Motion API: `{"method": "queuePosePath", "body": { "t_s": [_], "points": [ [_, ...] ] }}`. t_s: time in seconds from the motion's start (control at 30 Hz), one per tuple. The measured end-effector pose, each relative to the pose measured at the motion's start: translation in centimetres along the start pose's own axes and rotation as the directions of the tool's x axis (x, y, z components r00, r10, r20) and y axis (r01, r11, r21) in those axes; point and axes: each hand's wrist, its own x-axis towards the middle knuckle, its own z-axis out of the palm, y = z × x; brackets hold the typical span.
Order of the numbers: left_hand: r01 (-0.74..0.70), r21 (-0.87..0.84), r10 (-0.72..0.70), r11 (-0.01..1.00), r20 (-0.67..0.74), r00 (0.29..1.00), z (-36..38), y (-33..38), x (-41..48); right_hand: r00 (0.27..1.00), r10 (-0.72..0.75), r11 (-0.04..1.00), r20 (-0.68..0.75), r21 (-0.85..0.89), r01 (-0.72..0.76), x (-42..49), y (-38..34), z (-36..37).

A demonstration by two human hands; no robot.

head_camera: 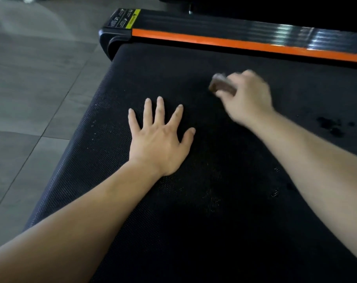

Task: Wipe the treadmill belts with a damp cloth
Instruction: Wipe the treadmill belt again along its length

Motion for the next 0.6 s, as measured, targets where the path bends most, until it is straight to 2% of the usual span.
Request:
{"method": "queuePosePath", "body": {
  "t_s": [0.07,0.13,0.17,0.23,0.27,0.3,0.37,0.43,0.5,0.53,0.6],
  "points": [
    [0.012,0.000,-0.012,1.000,0.005,1.000,0.0,0.1,0.1,0.984,-0.169,0.978,0.063,0.134,0.160,-2.0,-1.4,0.4],
    [0.029,-0.017,-0.028,0.999,0.020,0.999,-0.1,0.1,0.2,0.973,-0.203,0.970,0.111,0.162,0.183,-1.5,-0.7,0.2],
    [0.032,-0.027,-0.031,0.999,0.026,0.999,-0.1,0.2,0.2,0.983,-0.166,0.982,0.083,0.103,0.157,-0.1,0.1,0.4],
    [0.033,-0.037,-0.032,0.999,0.023,0.999,-0.1,0.3,0.2,0.999,0.054,0.998,-0.008,0.017,-0.054,3.6,2.1,0.4],
    [0.030,-0.033,-0.029,0.999,0.013,0.999,0.0,0.3,0.2,0.982,0.186,0.983,-0.044,0.009,-0.186,5.0,2.8,0.4],
    [0.024,-0.021,-0.024,0.999,0.002,1.000,0.0,0.3,0.1,0.963,0.258,0.966,-0.075,0.012,-0.258,5.8,2.9,0.7],
    [0.017,-0.002,-0.017,1.000,-0.006,1.000,0.1,0.4,0.0,0.977,0.202,0.979,-0.068,0.019,-0.202,5.7,1.4,2.0],
    [0.019,0.001,-0.019,1.000,-0.012,1.000,0.0,0.5,0.0,1.000,0.026,0.995,0.007,0.096,-0.026,4.3,-0.6,2.7],
    [0.014,-0.004,-0.014,1.000,-0.014,1.000,-0.1,0.5,0.0,0.999,-0.024,0.991,0.037,0.131,0.019,4.4,-0.4,2.5],
    [0.011,-0.008,-0.011,1.000,-0.013,1.000,0.0,0.5,0.0,0.999,0.037,0.994,0.026,0.099,-0.040,5.6,0.2,2.2],
    [0.009,-0.009,-0.009,1.000,-0.016,1.000,0.0,0.5,-0.1,0.963,0.268,0.962,-0.010,0.055,-0.267,8.6,1.6,1.5]
  ]
}}
